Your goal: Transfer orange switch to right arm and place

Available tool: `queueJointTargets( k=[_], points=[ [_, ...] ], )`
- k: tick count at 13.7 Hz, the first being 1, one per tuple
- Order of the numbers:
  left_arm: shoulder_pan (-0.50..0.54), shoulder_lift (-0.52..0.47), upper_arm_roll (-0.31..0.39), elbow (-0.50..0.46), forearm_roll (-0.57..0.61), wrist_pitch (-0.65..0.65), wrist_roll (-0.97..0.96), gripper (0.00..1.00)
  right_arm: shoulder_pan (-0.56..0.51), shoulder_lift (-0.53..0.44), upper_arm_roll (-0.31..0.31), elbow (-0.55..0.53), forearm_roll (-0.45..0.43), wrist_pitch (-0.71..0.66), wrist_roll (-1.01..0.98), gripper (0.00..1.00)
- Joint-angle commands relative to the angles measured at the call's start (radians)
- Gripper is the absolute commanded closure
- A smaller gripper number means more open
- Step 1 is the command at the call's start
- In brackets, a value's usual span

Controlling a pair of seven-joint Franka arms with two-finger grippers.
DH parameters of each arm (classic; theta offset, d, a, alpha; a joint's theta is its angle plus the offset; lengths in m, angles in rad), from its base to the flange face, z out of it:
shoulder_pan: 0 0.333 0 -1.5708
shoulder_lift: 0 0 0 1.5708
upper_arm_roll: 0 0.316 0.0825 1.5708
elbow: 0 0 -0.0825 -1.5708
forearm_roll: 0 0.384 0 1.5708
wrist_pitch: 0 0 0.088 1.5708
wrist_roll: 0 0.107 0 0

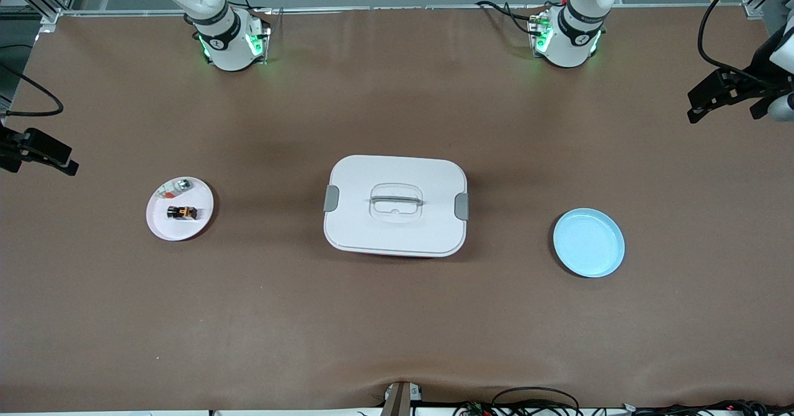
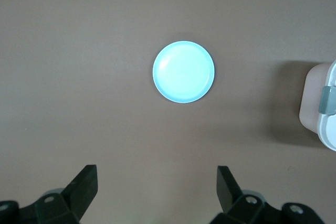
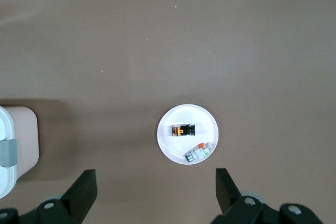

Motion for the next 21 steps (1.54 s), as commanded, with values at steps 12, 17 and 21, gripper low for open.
queueJointTargets(
  k=[12, 17, 21],
  points=[
    [0.005, -0.026, -0.003, -0.006, -0.023, -0.006, 0.022, 0.00, -0.139, -0.064, 0.145, -0.142, 0.026, 0.037, -0.003, 0.00],
    [0.005, -0.023, -0.003, -0.009, -0.043, -0.009, 0.025, 0.00, -0.094, -0.052, 0.128, -0.104, -0.003, 0.023, 0.009, 0.00],
    [-0.004, -0.024, -0.007, -0.007, -0.045, -0.029, 0.023, 0.00, -0.100, -0.050, 0.128, -0.095, -0.003, 0.023, 0.007, 0.00]
  ],
)
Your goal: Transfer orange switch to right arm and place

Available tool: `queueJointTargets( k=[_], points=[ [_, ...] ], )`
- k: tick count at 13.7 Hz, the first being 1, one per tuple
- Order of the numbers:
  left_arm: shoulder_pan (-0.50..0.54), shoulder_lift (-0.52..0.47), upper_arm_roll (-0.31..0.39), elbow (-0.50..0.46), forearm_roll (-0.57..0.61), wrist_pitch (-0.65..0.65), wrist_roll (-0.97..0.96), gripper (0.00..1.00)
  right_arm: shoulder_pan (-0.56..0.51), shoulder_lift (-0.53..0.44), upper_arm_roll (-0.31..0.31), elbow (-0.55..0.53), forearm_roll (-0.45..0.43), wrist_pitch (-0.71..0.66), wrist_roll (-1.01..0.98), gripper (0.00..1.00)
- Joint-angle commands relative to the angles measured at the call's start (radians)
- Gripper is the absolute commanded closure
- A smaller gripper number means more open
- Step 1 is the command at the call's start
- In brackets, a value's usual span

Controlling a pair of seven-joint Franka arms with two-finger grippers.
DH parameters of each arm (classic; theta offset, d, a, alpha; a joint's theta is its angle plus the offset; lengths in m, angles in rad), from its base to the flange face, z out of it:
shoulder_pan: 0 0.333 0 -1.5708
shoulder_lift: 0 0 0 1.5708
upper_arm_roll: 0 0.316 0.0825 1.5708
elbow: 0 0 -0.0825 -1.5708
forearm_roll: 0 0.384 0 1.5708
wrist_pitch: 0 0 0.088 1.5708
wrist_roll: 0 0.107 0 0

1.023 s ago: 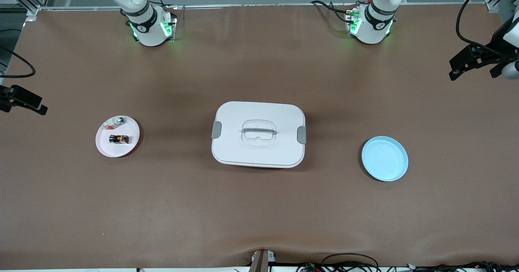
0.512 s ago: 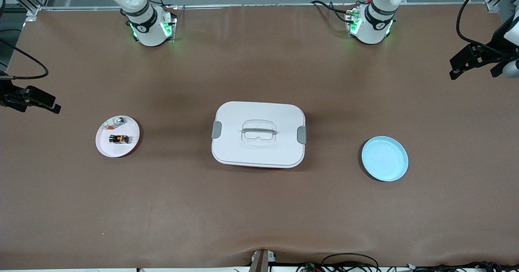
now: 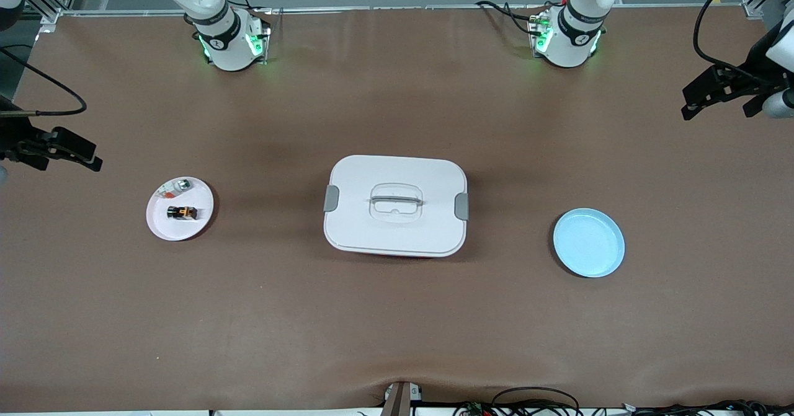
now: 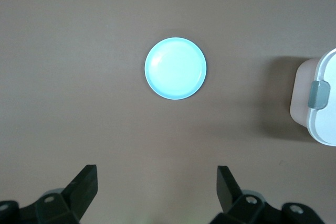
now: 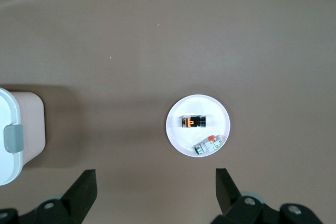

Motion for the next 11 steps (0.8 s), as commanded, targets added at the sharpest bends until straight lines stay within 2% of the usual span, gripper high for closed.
queueJointTargets(
  k=[1, 11],
  points=[
    [0.002, -0.019, -0.004, -0.006, -0.018, -0.016, 0.023, 0.00, -0.006, -0.009, 0.004, 0.002, -0.011, -0.003, 0.007, 0.00],
    [0.006, -0.016, -0.019, 0.008, -0.033, -0.035, 0.017, 0.00, -0.004, -0.008, 0.004, 0.003, -0.011, -0.002, 0.007, 0.00]
  ],
)
